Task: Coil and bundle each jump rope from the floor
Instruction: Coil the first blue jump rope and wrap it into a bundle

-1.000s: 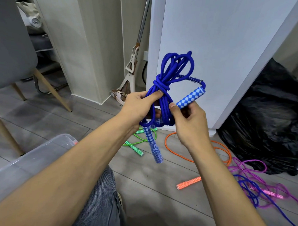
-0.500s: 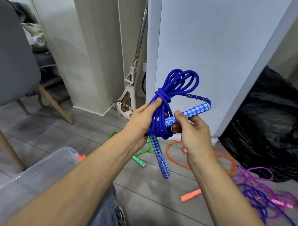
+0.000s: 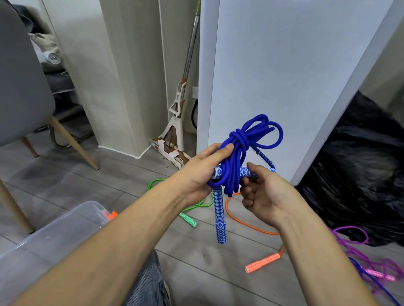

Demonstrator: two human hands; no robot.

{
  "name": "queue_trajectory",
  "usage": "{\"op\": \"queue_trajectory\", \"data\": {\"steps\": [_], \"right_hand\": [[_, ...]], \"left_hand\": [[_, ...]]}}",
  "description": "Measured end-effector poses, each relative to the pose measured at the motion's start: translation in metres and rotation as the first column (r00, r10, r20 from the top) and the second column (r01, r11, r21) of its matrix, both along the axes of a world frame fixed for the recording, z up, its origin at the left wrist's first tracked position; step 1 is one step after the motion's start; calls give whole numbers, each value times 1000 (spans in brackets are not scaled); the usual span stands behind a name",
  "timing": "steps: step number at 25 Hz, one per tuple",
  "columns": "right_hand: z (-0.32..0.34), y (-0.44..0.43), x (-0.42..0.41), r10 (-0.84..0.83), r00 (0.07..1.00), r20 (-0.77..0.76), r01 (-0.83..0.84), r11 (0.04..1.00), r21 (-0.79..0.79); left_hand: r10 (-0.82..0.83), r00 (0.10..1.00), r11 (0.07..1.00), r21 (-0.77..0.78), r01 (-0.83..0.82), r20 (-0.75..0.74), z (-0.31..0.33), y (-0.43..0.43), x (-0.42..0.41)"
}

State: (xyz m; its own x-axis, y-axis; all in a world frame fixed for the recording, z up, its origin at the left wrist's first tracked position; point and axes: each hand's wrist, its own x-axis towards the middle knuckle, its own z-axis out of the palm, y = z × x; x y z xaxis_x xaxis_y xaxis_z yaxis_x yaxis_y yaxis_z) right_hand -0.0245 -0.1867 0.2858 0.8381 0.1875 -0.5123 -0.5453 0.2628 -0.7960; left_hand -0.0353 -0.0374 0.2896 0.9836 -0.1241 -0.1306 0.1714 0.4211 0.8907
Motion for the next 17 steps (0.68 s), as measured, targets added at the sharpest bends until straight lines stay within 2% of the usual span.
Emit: {"op": "queue_trajectory", "data": {"steps": [4, 7, 10, 14, 17], "right_hand": [[2, -2, -4, 174, 982, 70, -170, 984, -62], [3, 1, -10, 327, 936, 132, -319, 944, -79], [0, 3, -11, 341, 930, 135, -336, 940, -64], [0, 4, -11, 334, 941, 50, -335, 942, 9], [1, -2, -11, 366, 929, 60, -370, 927, 60]], "left_hand": [[-63, 998, 997, 51, 63, -3, 0, 4, -4], [33, 999, 981, 189, -35, 14, -4, 4, -1], [92, 995, 946, 309, -100, 41, -10, 4, 3], [69, 998, 973, 220, -67, -3, -14, 3, 5], [83, 985, 970, 216, -115, 152, -14, 1, 5]]}}
